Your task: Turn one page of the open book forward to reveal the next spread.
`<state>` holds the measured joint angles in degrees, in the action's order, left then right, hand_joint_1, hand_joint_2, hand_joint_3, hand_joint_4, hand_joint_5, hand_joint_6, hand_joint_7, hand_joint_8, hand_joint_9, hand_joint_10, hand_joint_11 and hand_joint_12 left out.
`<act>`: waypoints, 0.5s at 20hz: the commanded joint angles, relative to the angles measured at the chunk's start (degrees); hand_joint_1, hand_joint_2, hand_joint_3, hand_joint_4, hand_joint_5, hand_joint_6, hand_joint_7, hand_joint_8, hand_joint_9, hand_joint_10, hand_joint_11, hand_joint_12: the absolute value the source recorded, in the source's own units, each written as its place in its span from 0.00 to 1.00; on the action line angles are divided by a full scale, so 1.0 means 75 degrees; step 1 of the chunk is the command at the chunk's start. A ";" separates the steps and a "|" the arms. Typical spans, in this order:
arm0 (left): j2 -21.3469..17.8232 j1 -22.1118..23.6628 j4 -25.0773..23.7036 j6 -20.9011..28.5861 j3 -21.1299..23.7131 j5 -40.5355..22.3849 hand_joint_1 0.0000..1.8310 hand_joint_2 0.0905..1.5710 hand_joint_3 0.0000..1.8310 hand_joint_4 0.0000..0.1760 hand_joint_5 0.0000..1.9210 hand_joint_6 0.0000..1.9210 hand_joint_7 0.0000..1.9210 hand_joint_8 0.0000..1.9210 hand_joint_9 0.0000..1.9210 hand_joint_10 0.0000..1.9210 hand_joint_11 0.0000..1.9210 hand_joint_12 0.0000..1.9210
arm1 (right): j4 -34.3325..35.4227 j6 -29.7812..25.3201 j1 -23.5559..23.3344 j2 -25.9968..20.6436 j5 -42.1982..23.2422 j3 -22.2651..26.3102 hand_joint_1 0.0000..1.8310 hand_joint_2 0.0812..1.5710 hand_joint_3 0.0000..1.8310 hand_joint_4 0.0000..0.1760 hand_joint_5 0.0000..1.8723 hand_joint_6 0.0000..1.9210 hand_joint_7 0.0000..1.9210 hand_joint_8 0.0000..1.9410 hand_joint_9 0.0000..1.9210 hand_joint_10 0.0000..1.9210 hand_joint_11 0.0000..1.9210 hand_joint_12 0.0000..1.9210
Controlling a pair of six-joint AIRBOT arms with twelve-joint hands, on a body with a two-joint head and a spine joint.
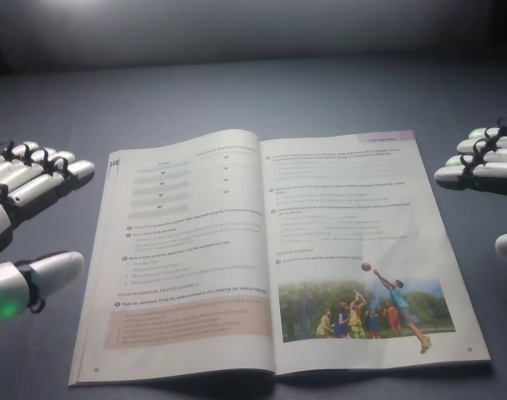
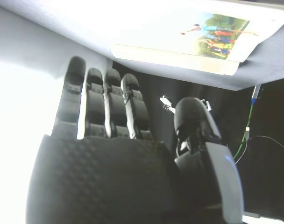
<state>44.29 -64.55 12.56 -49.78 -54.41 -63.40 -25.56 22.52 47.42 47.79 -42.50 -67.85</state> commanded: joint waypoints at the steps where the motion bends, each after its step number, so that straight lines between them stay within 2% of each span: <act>1: -0.0010 0.0056 0.0047 0.0013 -0.0054 -0.0857 0.00 0.86 0.01 0.00 0.02 0.00 0.01 0.00 0.00 0.00 0.00 0.00 | 0.0252 -0.0038 -0.0079 0.0001 -0.0691 -0.0034 0.00 0.87 0.01 0.00 0.07 0.00 0.06 0.00 0.02 0.00 0.00 0.04; 5: 0.0013 0.0067 0.0029 0.0014 -0.0080 -0.0795 0.00 0.87 0.01 0.00 0.03 0.00 0.02 0.00 0.01 0.00 0.01 0.00 | -0.0158 -0.0200 -0.0140 0.0078 -0.0502 -0.0054 0.00 0.86 0.00 0.00 0.07 0.00 0.06 0.00 0.03 0.00 0.01 0.05; 10: 0.0021 0.0081 0.0005 0.0044 -0.0090 -0.0780 0.00 0.88 0.01 0.00 0.01 0.00 0.01 0.00 0.01 0.00 0.00 0.00 | -0.1940 -0.1157 -0.0752 0.0450 0.0357 -0.0290 0.00 0.85 0.00 0.00 0.05 0.00 0.04 0.00 0.01 0.00 0.00 0.02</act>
<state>44.51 -64.51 12.01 -49.60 -54.65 -62.48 -45.06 12.97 41.56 51.94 -35.33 -69.93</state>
